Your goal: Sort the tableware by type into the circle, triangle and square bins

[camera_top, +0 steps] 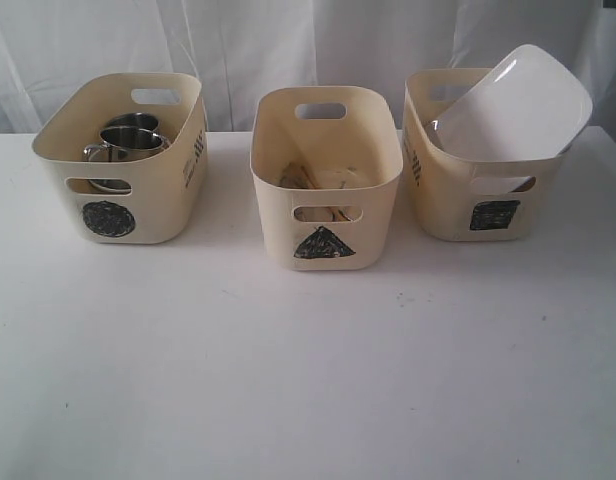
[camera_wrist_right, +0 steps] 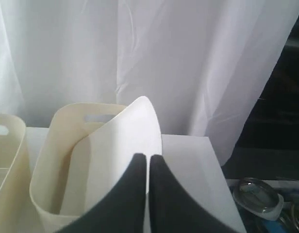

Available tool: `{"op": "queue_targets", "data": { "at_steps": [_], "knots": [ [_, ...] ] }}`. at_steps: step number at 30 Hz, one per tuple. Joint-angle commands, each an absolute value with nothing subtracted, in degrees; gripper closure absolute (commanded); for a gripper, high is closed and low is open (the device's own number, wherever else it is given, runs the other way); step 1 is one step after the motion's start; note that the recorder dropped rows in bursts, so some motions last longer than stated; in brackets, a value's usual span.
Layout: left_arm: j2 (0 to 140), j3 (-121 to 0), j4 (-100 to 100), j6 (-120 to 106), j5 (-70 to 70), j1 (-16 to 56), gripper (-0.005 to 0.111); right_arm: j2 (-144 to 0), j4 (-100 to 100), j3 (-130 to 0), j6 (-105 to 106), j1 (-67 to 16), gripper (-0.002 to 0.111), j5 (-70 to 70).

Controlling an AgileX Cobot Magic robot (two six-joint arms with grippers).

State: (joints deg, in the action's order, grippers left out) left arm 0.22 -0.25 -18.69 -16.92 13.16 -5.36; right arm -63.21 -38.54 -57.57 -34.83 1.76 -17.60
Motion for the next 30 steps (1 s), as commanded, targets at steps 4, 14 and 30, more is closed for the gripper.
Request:
{"op": "queue_targets", "data": {
  "at_steps": [4,14,30],
  "knots": [
    [0.0,0.0,-19.3,-16.9,13.3,-5.6,0.106,-46.5,-34.0,-41.9,-34.9,1.7,0.108,-14.4],
    [0.0,0.0,-19.3,-16.9,13.3,-5.6,0.106,-24.1,-27.8,-25.6,-34.9,1.7,0.108,-15.7],
    [0.0,0.0,-19.3,-16.9,13.3,-5.6,0.106,-4.4,-22.9,-19.8,-34.9,1.7,0.108,-34.8]
  ]
}}
